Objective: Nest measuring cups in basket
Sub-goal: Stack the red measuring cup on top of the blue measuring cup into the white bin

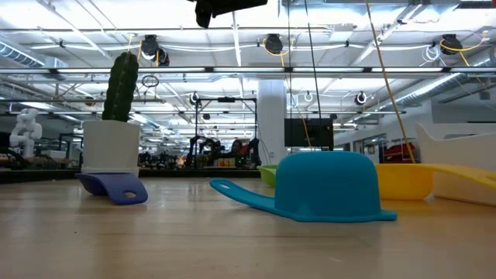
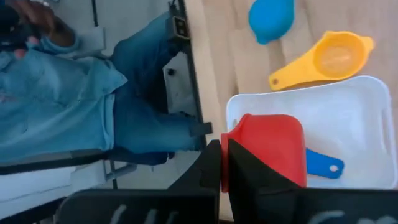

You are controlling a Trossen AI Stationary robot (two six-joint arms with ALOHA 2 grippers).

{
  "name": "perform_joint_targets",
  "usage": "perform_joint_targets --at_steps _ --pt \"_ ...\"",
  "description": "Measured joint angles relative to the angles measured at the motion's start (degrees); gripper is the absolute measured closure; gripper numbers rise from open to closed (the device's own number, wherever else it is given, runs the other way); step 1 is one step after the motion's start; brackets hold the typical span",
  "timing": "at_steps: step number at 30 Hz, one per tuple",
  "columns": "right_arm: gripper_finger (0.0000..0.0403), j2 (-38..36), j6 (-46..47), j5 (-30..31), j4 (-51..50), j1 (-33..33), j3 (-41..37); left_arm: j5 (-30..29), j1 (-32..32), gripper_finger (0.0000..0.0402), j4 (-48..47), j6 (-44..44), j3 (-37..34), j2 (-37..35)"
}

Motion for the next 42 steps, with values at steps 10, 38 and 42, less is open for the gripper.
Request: perform_joint_targets --at_steps 10,38,42 --pt "0.0403 -1.35 1.90 -5.22 13.00 1.82 -9.00 0.02 -1.96 0.0229 0.02 0.66 0.00 0.00" --pt "0.0403 -24.52 23.40 -15.80 50.77 -6.13 -51.08 0.00 -2.46 0.0229 0.15 0.48 0.00 0.00" --pt "0.0403 -26.54 25.93 -16.23 54.01 -6.97 -54.70 -0.02 -2.46 0.0229 0.17 0.48 0.00 0.00"
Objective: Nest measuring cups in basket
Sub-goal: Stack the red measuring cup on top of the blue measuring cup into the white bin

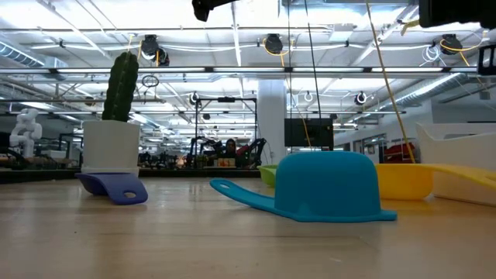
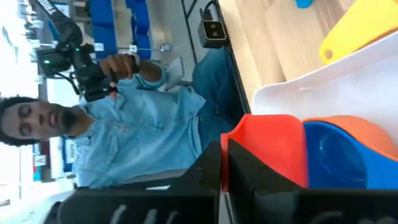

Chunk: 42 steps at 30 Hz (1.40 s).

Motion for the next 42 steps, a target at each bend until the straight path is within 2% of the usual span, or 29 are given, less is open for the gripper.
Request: perform_joint_targets --at_steps 11,20,25,38,42 --pt "0.0398 -1.10 -0.07 -1.09 -0.92 -2.05 -2.13 0.00 -0.02 0.0229 0.04 0.02 0.00 0.00" --pt "0.0333 -1.09 -1.34 -1.06 -5.85 -2.99 -2.13 0.00 -0.02 0.0229 0.02 0.13 0.00 0.00" --pt "0.0311 -1.11 -2.20 -0.99 -8.17 -4.18 -2.13 0.00 -0.02 0.0229 0.02 0.42 0.00 0.00" --pt "0.0307 -1.09 -2.28 -1.26 -9.94 -8.22 -2.12 0.00 -0.02 0.0229 2.32 0.96 0.00 0.00" --pt "0.0309 -1.09 -1.94 -5.48 -9.79 -8.16 -2.11 0.00 -0.02 0.0229 2.34 1.19 0.00 0.00"
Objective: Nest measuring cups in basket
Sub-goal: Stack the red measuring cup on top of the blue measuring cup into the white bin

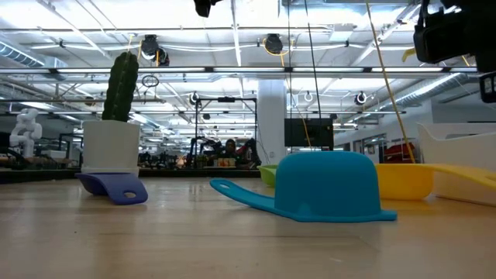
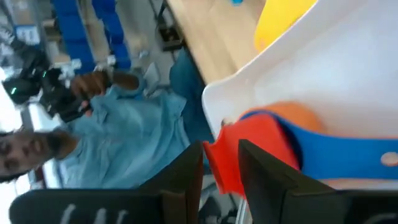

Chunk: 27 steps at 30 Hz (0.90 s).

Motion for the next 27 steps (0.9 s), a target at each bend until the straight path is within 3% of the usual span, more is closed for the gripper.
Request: perform_joint_targets --at_steps 9,27 --pt "0.0394 0.02 -1.46 -4.45 1.00 0.01 -0.01 0.00 0.02 0.0229 0.24 0.87 0.00 0.00" --pt "0.0401 0.04 1.29 -7.39 3.23 -0.93 0.01 0.00 0.02 0.0229 0.72 1.34 0.00 0.00"
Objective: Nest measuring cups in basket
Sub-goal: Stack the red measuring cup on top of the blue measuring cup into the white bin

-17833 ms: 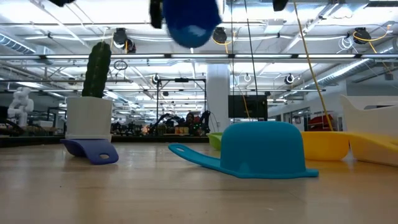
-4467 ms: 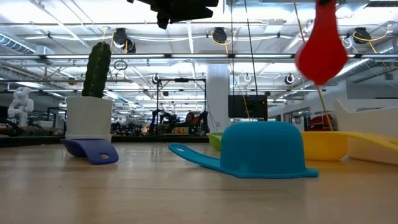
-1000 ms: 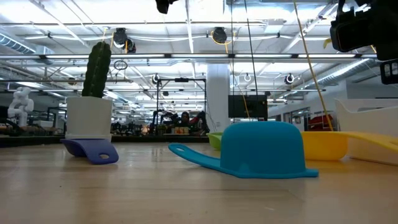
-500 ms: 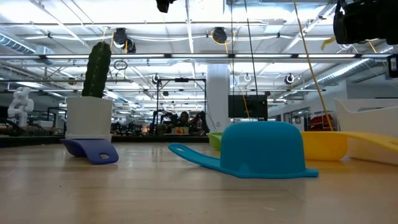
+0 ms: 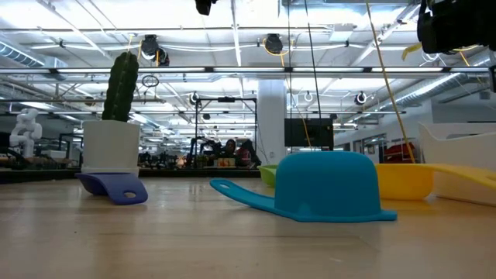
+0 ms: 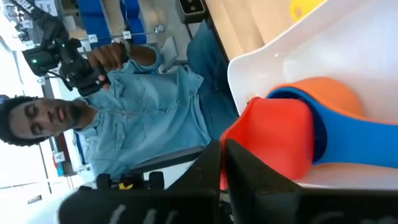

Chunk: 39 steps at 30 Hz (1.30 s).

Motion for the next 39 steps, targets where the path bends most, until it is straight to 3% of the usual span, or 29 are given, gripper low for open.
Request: perform_joint_targets --at_steps 10,39 --pt "0.0401 -0.09 -0.72 -6.24 4.33 -3.42 0.00 0.00 0.00 0.0229 0.00 0.58 0.00 0.00" --pt "0.0401 1.25 -3.41 -4.05 2.75 -4.66 0.00 1.53 -0.10 0.0229 -0.31 0.46 1.20 -0.02"
